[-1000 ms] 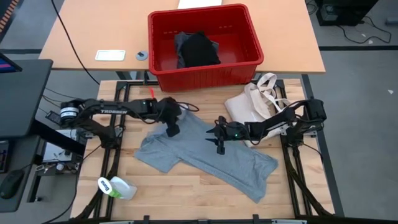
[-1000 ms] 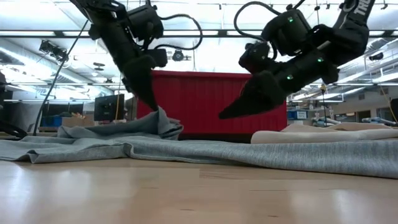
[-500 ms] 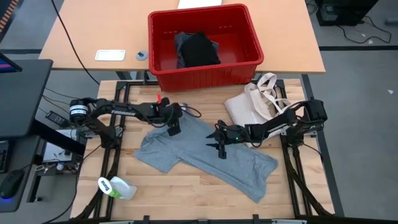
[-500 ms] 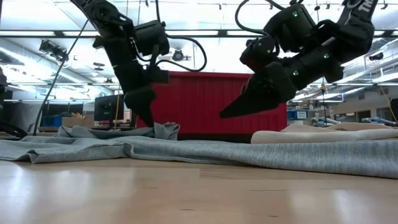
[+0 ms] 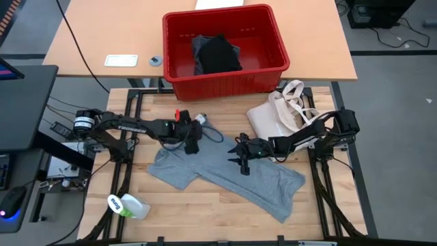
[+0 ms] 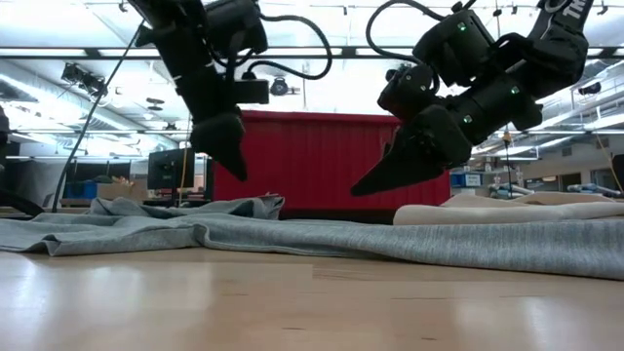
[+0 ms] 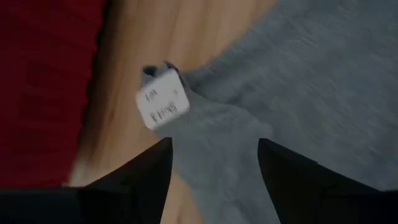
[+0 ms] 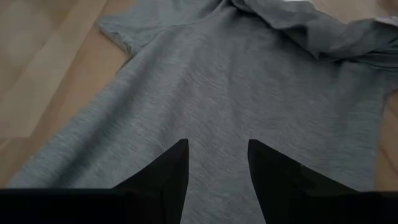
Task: Fold Laundry from Bin
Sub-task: Fold the gray shirt
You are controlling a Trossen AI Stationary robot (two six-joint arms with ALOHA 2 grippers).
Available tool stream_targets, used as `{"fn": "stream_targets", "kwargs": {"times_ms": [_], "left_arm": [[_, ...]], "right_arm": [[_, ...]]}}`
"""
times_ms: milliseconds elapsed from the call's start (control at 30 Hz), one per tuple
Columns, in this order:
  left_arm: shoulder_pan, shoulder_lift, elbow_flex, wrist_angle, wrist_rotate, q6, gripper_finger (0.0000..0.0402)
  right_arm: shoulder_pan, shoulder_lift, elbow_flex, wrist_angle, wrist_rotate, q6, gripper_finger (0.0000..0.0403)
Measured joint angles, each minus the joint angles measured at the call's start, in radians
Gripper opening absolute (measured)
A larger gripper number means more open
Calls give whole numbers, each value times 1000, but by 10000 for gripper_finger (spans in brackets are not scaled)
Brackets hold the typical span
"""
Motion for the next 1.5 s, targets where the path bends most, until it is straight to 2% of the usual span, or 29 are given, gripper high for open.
{"fn": "stream_targets", "kwargs": {"times_ms": [267,467,700,1000,1133,1267,1333,1500], "left_arm": [[-66,3,-1,-78,-15,-194,243],[-96,102,-3,-42,-14,-208,243],[-96,261,29,-58,-186,-184,243],[-38,329,29,-76,-255,-201,230],[-13,325,29,-77,-238,-233,190],[-16,292,29,-98,-118,-219,154],[-23,271,29,-112,-73,-202,148],[-25,250,29,-158,-74,-165,147]], "right_arm": [[0,0,0,1,0,0,172],[0,0,0,21,0,0,172],[0,-1,0,29,-5,8,172],[5,-1,0,16,-8,11,172],[13,-1,0,16,-8,11,172],[27,0,0,-22,-11,39,172],[40,5,0,-74,-32,42,172],[91,46,-2,-171,-45,100,172]]}}
